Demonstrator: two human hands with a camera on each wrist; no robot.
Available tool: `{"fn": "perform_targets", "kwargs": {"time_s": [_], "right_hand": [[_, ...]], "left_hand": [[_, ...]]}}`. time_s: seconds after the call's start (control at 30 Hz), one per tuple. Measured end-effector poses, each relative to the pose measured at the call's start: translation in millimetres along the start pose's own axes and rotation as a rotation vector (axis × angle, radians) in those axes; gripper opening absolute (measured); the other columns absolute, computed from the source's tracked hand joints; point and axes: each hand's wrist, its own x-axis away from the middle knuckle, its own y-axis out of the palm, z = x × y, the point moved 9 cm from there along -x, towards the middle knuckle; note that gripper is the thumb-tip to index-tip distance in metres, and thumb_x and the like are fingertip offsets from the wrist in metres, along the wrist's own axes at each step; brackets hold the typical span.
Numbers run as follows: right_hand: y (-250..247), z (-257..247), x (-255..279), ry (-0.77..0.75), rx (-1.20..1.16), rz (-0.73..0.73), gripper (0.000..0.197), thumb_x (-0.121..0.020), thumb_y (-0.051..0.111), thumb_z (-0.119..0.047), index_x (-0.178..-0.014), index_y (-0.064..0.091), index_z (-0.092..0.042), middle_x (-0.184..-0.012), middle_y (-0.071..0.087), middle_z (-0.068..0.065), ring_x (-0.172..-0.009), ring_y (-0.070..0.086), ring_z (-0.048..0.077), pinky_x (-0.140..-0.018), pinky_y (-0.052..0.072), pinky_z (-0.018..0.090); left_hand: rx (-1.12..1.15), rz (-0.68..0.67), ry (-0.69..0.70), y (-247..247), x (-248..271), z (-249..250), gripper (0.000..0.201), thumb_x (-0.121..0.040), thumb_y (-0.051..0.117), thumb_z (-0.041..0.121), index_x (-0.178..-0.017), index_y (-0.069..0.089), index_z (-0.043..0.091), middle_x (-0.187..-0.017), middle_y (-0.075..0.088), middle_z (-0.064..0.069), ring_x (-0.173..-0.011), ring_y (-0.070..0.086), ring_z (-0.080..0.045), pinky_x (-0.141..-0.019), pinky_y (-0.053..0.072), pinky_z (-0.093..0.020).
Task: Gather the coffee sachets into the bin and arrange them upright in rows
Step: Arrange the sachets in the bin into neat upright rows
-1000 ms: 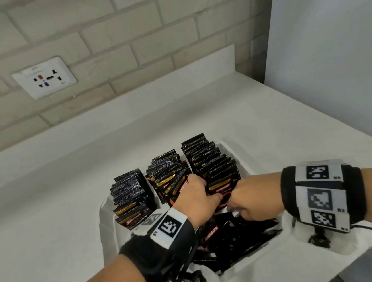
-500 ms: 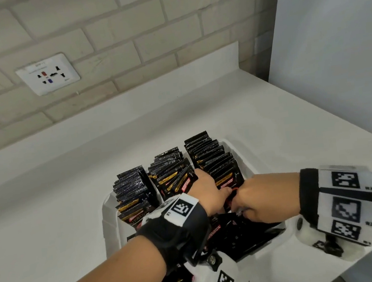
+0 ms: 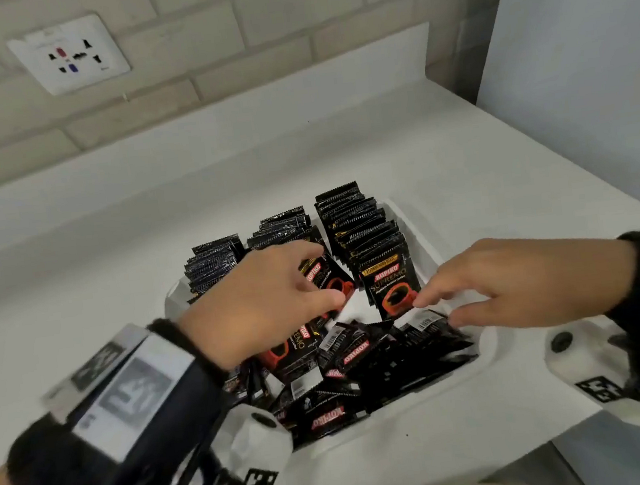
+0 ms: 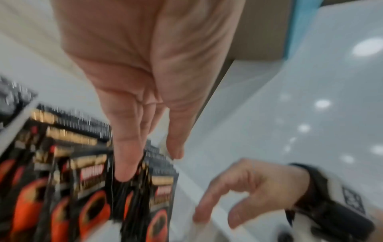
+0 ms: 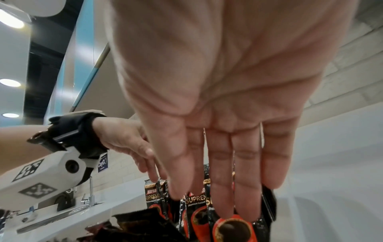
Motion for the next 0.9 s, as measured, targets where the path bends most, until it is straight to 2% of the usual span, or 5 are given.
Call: {"fn": "perform_targets", "kwargs": {"time_s": [0.2,0.3,0.37,0.53,0.9], "right_hand": [[-4.9,-34.2,-9.9,-0.159,-0.101,0.064,0.036,-0.093,0.049,-0.031,-0.129,0.048,-0.034,-0.119,0.055,-0.023,-0.106,0.041,-0.017,-0.090,0.031,0.003],[-0.9,-58.5,-21.9,-0.217,-0.079,0.004,0.039,-0.095,0.046,-0.032,-0.134,0.044,-0.033,-0.123,0.050,-0.024,-0.109,0.039,-0.015,-0.094,0.028,0.004],[1.3,-72.4,-31.6,-0.233,-0.035,-0.040,0.040,-0.096,0.042,-0.034,-0.136,0.040,-0.032,-0.130,0.048,-0.021,-0.116,0.038,-0.012,-0.097,0.027,0.006],[10.6,-86.7,-60.3,-0.200,0.013,-0.151,0.046,-0.095,0.037,-0.044,-0.139,0.037,-0.031,-0.128,0.050,-0.018,-0.097,0.041,-0.018,-0.083,0.032,0.003],[43.2,-104.8,-98.0,-0.155,0.078,-0.333,0.055,-0.092,0.029,-0.056,-0.133,0.045,-0.023,-0.127,0.053,0.003,-0.118,0.044,0.018,-0.102,0.036,0.034]], "left_hand": [[0.380,0.290,-0.017,-52.9,65.0,-63.6,0.057,-0.043,0.070,0.078,-0.094,0.064,0.054,-0.085,0.074,0.013,-0.083,0.069,-0.004,-0.090,0.048,-0.039],[0.324,0.335,-0.114,-46.4,80.6,-103.6,0.032,-0.058,0.077,0.060,-0.086,0.068,0.046,-0.084,0.072,0.019,-0.083,0.065,0.006,-0.079,0.048,-0.015],[0.191,0.276,-0.147,-30.7,79.9,-116.5,0.017,-0.079,0.071,0.031,-0.083,0.063,0.045,-0.083,0.069,0.025,-0.083,0.062,0.010,-0.068,0.042,-0.002],[-0.193,-0.022,-0.047,9.1,51.6,-113.8,0.029,-0.093,0.053,0.031,-0.122,0.054,0.033,-0.113,0.055,0.023,-0.092,0.050,0.010,-0.077,0.034,0.002],[-0.366,-0.336,-0.047,36.8,24.6,-116.8,0.046,-0.096,0.032,0.045,-0.122,0.050,0.011,-0.116,0.055,-0.006,-0.098,0.052,-0.016,-0.093,0.042,-0.030]]}}
